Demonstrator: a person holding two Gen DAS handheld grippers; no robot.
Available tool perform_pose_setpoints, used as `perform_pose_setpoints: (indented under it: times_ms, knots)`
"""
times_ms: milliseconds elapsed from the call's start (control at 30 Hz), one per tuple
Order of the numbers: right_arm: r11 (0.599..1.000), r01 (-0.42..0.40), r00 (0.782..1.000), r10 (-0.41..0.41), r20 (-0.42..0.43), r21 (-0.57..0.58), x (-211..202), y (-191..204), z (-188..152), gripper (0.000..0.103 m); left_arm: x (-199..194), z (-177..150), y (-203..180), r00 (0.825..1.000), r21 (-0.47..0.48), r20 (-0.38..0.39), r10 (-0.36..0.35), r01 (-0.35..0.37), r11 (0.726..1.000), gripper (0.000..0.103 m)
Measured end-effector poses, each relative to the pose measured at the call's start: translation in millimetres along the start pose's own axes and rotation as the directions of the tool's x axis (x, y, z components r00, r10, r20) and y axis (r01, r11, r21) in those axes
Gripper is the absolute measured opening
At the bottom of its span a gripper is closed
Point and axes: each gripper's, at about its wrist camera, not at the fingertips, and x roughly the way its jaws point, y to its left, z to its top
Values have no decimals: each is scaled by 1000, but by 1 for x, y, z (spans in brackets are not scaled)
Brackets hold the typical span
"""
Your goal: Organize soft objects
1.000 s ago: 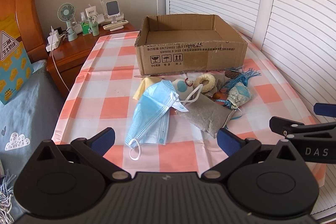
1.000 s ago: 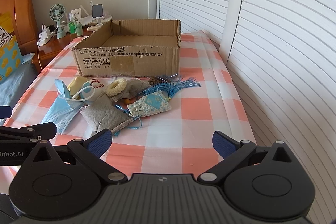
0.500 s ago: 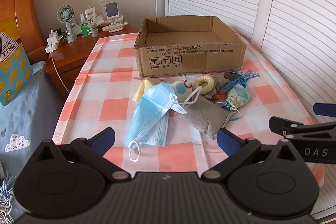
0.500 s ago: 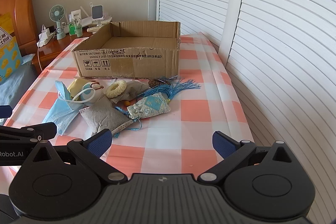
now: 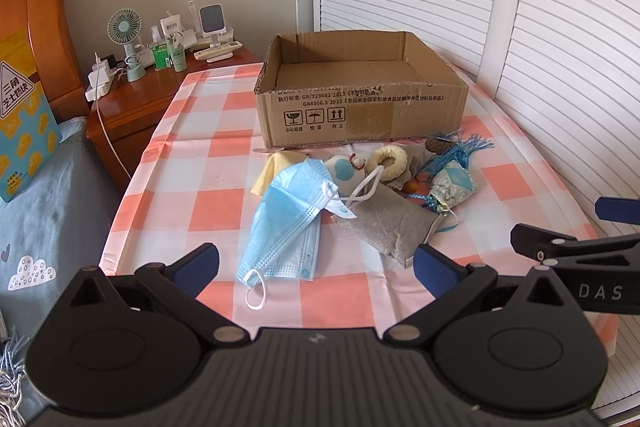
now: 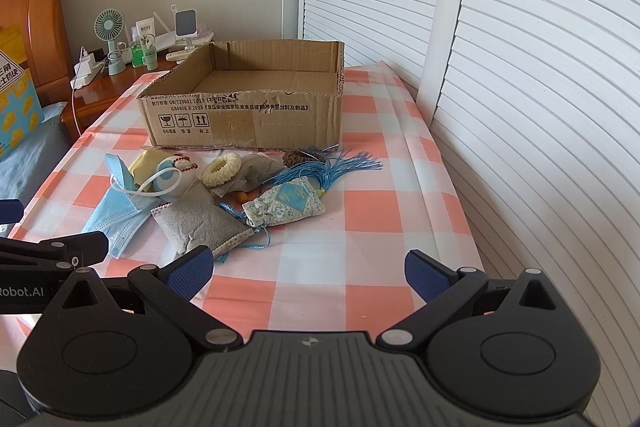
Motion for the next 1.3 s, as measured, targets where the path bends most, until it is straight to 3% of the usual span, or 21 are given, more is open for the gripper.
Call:
perform_pose_setpoints:
  times_ms: [833, 1167, 1300]
  knots:
    - [999, -47, 999, 47, -3, -18, 17, -3, 5, 103, 15, 22, 9, 1000, 42, 17, 13, -14, 999, 103]
    - [999, -49, 998, 49, -29, -15, 32, -6, 7, 103, 45, 59, 18, 999, 44, 43, 29, -31, 999, 103]
    - [999, -43, 998, 42, -37, -7, 38, -8, 9, 103, 65, 67, 24, 1000, 20, 21, 21, -22, 1000, 103]
